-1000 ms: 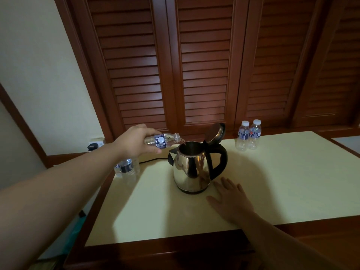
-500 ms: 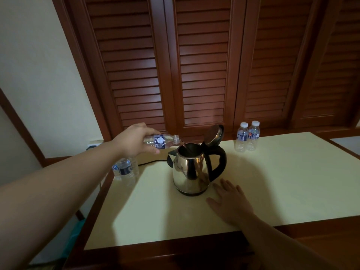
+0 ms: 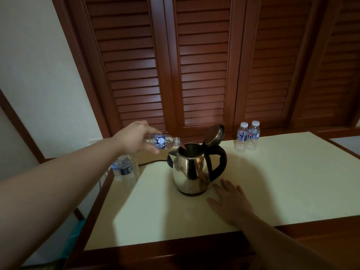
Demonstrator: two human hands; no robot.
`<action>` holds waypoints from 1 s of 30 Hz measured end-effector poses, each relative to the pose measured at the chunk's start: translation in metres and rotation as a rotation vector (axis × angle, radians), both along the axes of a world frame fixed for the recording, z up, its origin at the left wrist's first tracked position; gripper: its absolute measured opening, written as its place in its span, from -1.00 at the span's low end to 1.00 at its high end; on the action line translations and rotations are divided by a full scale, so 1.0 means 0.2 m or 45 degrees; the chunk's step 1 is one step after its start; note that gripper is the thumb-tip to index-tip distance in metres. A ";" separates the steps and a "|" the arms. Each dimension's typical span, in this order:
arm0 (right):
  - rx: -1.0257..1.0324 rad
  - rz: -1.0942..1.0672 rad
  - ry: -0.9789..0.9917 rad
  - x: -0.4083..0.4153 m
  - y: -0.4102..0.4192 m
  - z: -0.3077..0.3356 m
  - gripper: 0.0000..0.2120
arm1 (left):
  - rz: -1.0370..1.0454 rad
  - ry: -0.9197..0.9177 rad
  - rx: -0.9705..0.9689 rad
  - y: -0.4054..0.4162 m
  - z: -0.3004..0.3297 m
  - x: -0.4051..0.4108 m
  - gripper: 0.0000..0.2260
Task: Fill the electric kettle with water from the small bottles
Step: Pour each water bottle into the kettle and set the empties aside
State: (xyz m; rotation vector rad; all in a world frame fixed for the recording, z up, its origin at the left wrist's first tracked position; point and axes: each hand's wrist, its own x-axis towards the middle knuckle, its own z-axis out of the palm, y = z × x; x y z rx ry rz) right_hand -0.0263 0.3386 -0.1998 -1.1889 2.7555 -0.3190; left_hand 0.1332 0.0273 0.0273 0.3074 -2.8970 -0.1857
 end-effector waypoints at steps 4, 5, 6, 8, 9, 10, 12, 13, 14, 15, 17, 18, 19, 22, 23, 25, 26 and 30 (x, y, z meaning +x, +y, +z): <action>0.019 0.008 -0.002 0.00 0.00 0.01 -0.25 | -0.004 -0.006 -0.011 0.00 0.01 -0.01 -0.34; 0.020 0.009 -0.002 0.00 0.00 0.01 -0.25 | -0.011 -0.009 -0.012 0.00 0.02 -0.02 -0.34; 0.020 0.009 0.002 0.01 0.00 0.02 -0.26 | -0.015 -0.016 -0.018 0.00 0.01 -0.02 -0.33; 0.017 0.009 0.016 0.01 0.00 0.02 -0.26 | -0.021 -0.036 -0.045 0.00 0.01 -0.04 -0.28; 0.016 0.010 0.017 0.01 0.00 0.02 -0.26 | -0.020 -0.045 -0.057 -0.01 0.00 -0.05 -0.26; 0.015 0.010 0.012 0.01 0.00 0.01 -0.26 | -0.019 -0.049 -0.061 -0.01 0.00 -0.05 -0.25; 0.013 0.008 0.000 0.00 0.00 0.01 -0.26 | -0.025 -0.049 -0.050 0.00 0.00 -0.06 -0.26; 0.011 0.004 -0.004 0.00 0.00 0.01 -0.25 | -0.032 -0.044 -0.044 0.01 0.00 -0.07 -0.27; 0.006 -0.002 -0.008 0.00 0.00 0.01 -0.25 | -0.042 -0.035 -0.041 0.01 0.01 -0.07 -0.28; 0.003 -0.004 -0.011 0.00 0.00 0.01 -0.25 | -0.050 -0.022 -0.041 0.02 0.01 -0.08 -0.29; 0.000 -0.002 -0.010 0.00 0.00 0.00 -0.25 | -0.061 0.008 -0.046 0.04 0.03 -0.08 -0.33; 0.000 0.000 -0.006 0.00 0.00 0.00 -0.25 | -0.066 0.020 -0.045 0.04 0.03 -0.09 -0.36; 0.002 0.002 -0.003 0.00 0.00 0.00 -0.25 | -0.072 0.026 -0.037 0.04 0.04 -0.09 -0.39; 0.003 0.004 0.000 0.00 0.00 0.00 -0.25 | -0.082 0.022 -0.010 0.05 0.06 -0.11 -0.48; 0.000 0.005 -0.002 0.00 0.00 0.01 -0.25 | -0.084 0.021 -0.014 0.06 0.07 -0.11 -0.48; -0.003 0.004 -0.006 0.00 0.00 0.01 -0.25 | -0.089 0.021 -0.027 0.07 0.09 -0.12 -0.46; -0.004 0.004 -0.006 0.00 0.00 0.01 -0.25 | -0.093 0.020 -0.034 0.07 0.09 -0.13 -0.44; -0.009 -0.001 -0.007 0.00 0.00 0.01 -0.25 | -0.119 0.004 -0.077 0.09 0.12 -0.15 -0.40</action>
